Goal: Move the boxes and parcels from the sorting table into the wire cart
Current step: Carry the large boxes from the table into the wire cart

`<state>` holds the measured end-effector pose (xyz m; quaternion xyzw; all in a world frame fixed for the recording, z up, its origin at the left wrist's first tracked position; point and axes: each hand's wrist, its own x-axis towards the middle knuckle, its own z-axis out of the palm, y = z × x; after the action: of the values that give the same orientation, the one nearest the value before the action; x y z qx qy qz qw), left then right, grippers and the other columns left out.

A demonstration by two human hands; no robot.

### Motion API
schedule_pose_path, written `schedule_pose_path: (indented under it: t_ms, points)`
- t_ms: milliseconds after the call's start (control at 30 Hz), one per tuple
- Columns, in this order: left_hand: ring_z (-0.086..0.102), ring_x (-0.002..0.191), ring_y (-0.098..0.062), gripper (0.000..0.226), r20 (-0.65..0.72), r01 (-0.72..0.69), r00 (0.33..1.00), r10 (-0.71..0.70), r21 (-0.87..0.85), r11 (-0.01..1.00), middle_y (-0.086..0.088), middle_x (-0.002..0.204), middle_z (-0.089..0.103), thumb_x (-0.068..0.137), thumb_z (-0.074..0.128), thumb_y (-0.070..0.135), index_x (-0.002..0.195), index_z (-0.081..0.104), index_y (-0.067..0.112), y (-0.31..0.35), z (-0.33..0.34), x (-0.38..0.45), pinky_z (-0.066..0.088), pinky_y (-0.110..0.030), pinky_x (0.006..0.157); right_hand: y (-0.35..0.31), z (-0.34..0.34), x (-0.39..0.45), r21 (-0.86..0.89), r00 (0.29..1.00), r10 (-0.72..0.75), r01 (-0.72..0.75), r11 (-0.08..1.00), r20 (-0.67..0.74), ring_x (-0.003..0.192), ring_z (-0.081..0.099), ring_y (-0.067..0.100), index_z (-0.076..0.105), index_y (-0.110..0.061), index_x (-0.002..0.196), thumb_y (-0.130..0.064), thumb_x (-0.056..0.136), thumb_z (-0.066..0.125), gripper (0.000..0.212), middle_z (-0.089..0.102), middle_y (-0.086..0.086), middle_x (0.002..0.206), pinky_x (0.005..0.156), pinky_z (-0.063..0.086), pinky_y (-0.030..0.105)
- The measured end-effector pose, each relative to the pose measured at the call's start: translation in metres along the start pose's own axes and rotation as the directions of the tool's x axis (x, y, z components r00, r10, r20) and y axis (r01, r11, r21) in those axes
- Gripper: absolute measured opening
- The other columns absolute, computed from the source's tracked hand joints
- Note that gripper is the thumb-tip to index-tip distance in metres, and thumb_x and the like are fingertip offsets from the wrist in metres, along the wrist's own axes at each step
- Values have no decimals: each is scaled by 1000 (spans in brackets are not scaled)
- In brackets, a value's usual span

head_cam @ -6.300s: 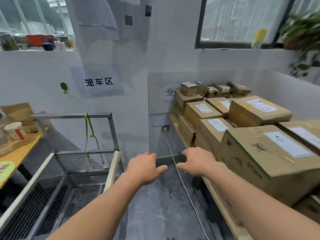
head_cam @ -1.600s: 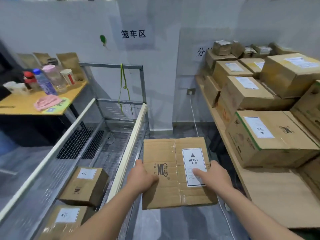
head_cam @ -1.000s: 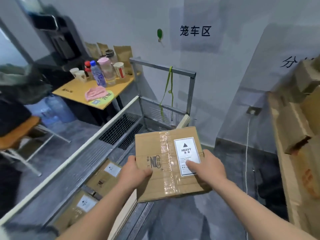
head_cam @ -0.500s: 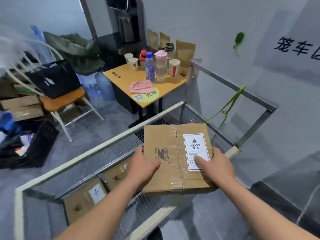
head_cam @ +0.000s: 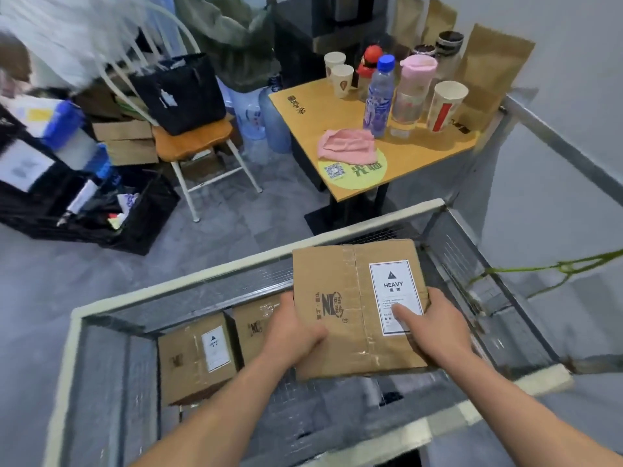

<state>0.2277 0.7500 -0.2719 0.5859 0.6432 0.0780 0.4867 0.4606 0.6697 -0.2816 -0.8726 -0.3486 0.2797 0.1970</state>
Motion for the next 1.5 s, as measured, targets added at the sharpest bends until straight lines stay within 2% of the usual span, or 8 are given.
schedule_pose_path:
  t_ms: [100, 267, 500, 600, 733, 1067, 1200, 1500]
  points:
    - [59, 87, 3, 59, -22, 73, 997, -74, -46, 996, 15, 99, 63, 72, 84, 14, 108, 41, 31, -12, 24, 25, 49, -17, 65, 13, 18, 42, 2, 992, -46, 46, 999, 113, 85, 61, 16, 55, -25, 107, -48, 83, 72, 37, 65, -10, 96, 63, 43, 33]
    - [60, 102, -14, 65, -13, 198, 980, -198, -4, 980, 10, 110, 60, 74, 85, 22, 122, 41, 26, -45, 77, 74, 53, -31, 86, 55, 64, 106, -82, 972, -85, 105, 991, 221, 91, 62, 18, 56, -23, 116, -49, 85, 72, 43, 68, -6, 107, 73, 47, 35]
    - [53, 94, -13, 65, 41, 253, 966, -256, 74, 965, 3, 117, 60, 82, 79, 19, 133, 39, 15, -102, 142, 149, 42, -20, 71, 110, 140, 178, -172, 947, -35, 94, 981, 320, 89, 58, 26, 55, -10, 114, -43, 87, 72, 46, 69, 8, 110, 74, 45, 36]
    - [53, 100, -15, 69, 67, 280, 956, -287, 93, 955, -1, 126, 60, 82, 79, 18, 137, 37, 14, -127, 167, 180, 44, -25, 82, 129, 172, 201, -220, 943, -8, 86, 972, 334, 97, 61, 32, 57, -8, 118, -43, 87, 72, 49, 68, 10, 114, 73, 40, 35]
    - [49, 100, -16, 65, 101, 292, 946, -308, 150, 945, -3, 120, 58, 84, 79, 16, 134, 37, 10, -150, 192, 218, 41, -24, 84, 152, 208, 232, -236, 941, 23, 61, 970, 337, 97, 66, 32, 58, -9, 118, -46, 86, 72, 51, 71, 8, 108, 71, 46, 35]
    - [56, 103, -20, 56, 63, 323, 940, -336, 161, 933, -6, 122, 62, 84, 76, 12, 130, 44, 11, -199, 217, 299, 44, -27, 85, 163, 282, 291, -195, 918, 33, 49, 980, 396, 101, 62, 29, 57, -15, 122, -32, 88, 72, 41, 67, 7, 117, 82, 48, 35]
    - [57, 103, -20, 59, 79, 347, 930, -359, 135, 928, -2, 117, 61, 85, 74, 12, 134, 41, 11, -209, 221, 318, 46, -28, 85, 162, 302, 306, -181, 904, 67, 11, 983, 422, 102, 63, 30, 54, -13, 120, -30, 86, 74, 43, 69, 7, 117, 78, 46, 34]
    - [61, 109, -25, 62, 94, 389, 914, -394, 61, 919, -4, 116, 64, 80, 78, 12, 132, 45, 14, -221, 223, 337, 54, -41, 95, 162, 318, 315, -170, 864, 112, -32, 985, 490, 114, 62, 30, 54, -17, 122, -28, 86, 77, 44, 67, 5, 128, 87, 46, 34]
